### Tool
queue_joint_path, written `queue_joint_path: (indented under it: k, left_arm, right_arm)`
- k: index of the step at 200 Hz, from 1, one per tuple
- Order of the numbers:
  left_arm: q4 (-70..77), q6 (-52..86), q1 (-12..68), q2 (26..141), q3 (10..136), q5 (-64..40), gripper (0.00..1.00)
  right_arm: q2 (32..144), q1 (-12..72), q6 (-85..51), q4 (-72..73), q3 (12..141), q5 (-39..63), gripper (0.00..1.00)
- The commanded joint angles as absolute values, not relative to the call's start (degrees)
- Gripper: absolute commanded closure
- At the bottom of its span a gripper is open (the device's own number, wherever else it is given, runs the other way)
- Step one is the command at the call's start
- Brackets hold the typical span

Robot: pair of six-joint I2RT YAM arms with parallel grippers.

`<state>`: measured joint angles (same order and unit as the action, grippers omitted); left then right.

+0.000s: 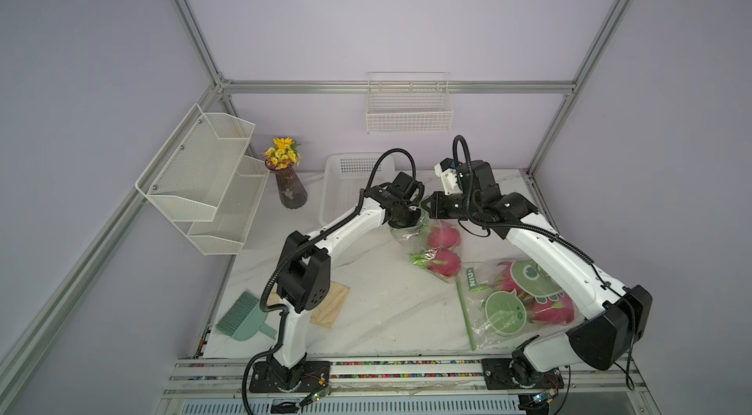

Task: Open the zip-top bag and take out the dragon fruit
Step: Pick up the dragon fruit from the zipper food storage bag.

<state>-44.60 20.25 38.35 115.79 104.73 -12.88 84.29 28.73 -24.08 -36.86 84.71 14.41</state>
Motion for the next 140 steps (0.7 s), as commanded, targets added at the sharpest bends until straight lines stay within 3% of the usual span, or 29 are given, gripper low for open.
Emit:
queue_joint_path:
  k: [1,45,140]
  left_arm:
    - [-40.92,18.77,38.58,111.34,104.10,-14.84,1.00]
    - [-38.32,18.89,38.70,106.52,102.85,-19.91,1.00]
    - [-39.23,20.62,38.76,100.91,103.82,-18.73,1.00]
  right_arm:
    - [81.22,29.19,-24.55,-34.52,83.50,12.32,1.00]
    - [79.88,29.18,-24.50,-33.94,82.86,10.02,1.00]
    - [79.53,29.18,-25.39,-33.84,82.23,8.03,1.00]
